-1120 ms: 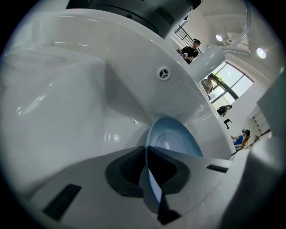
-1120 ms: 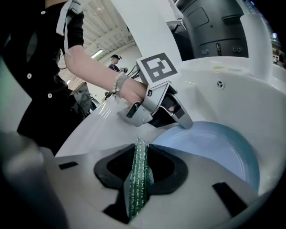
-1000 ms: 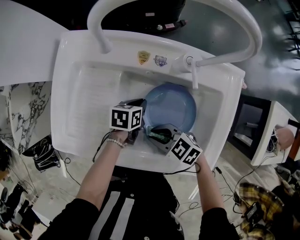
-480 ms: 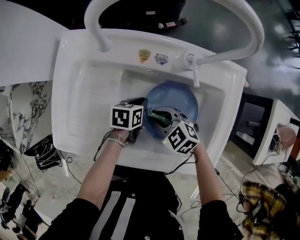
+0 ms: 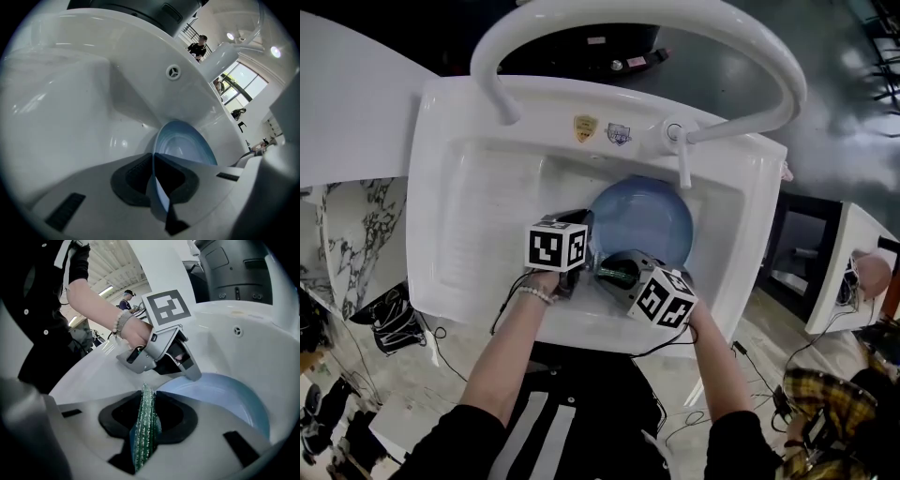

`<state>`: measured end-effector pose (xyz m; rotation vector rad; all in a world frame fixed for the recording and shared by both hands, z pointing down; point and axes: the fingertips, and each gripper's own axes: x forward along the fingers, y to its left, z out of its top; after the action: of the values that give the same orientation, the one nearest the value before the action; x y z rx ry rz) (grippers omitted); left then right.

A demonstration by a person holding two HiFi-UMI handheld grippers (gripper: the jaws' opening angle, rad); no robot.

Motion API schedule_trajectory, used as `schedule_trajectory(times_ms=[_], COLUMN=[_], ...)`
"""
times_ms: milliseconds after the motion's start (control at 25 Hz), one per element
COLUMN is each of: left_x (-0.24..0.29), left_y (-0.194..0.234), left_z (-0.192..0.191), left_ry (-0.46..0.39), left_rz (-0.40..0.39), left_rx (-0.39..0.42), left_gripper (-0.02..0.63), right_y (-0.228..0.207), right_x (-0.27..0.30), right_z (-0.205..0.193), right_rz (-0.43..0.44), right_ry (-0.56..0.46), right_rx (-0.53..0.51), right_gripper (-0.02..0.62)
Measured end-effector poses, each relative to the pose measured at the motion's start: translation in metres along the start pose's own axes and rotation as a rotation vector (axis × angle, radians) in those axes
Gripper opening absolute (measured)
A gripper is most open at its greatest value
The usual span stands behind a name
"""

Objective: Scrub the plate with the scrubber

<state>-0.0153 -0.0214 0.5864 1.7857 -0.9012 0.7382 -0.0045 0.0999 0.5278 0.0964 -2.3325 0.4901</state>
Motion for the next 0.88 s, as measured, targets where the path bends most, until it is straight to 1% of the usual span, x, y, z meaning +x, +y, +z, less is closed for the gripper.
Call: schedule_trajectory(times_ms=[160, 240, 360, 480, 560, 640, 760, 880], left_x=[0.0, 0.0, -0.002, -0.006, -0.011, -0.018, -0.031, -0.045], left_y=[0.001, 0.0, -0.002, -0.004, -0.005, -0.007, -0.012, -0.018], left_z=[0.003, 0.003, 0.004, 0.012, 0.018, 0.025, 0.037, 0.046], left_ry=[0.001, 0.012, 0.018, -0.006, -0.021, -0.035, -0.063, -0.099], left_rz=[0.006, 0.011, 0.012, 0.005, -0.002, -0.009, -0.013, -0.025], left_rx=[0.018, 0.034, 0.07, 0.078, 0.073, 0.083, 0.132, 0.174], left_gripper=[0.015, 0.015, 0.015, 0.023, 0.023, 0.023, 0.023, 0.012], right_y=[0.006, 0.007, 0.01, 0.007, 0.004, -0.001, -0.015, -0.028], right_x=[-0.009, -0.012, -0.017, -0.023, -0.027, -0.034, -0.05, -0.068], right_z=[-0.01, -0.013, -0.016, -0.018, -0.02, -0.018, -0.005, 0.008], right_rz=[0.025, 0.028, 0.038, 0.021, -0.004, -0.042, -0.127, -0.24], right_ry=[0.003, 0.018, 0.04, 0.072, 0.089, 0.077, 0.009, -0.066], right_rx=[0.075, 0.094, 0.1, 0.088, 0.084, 0.103, 0.166, 0.206], right_gripper=[0.094, 0.094, 0.094, 0.094, 0.094, 0.094, 0.094, 0.094])
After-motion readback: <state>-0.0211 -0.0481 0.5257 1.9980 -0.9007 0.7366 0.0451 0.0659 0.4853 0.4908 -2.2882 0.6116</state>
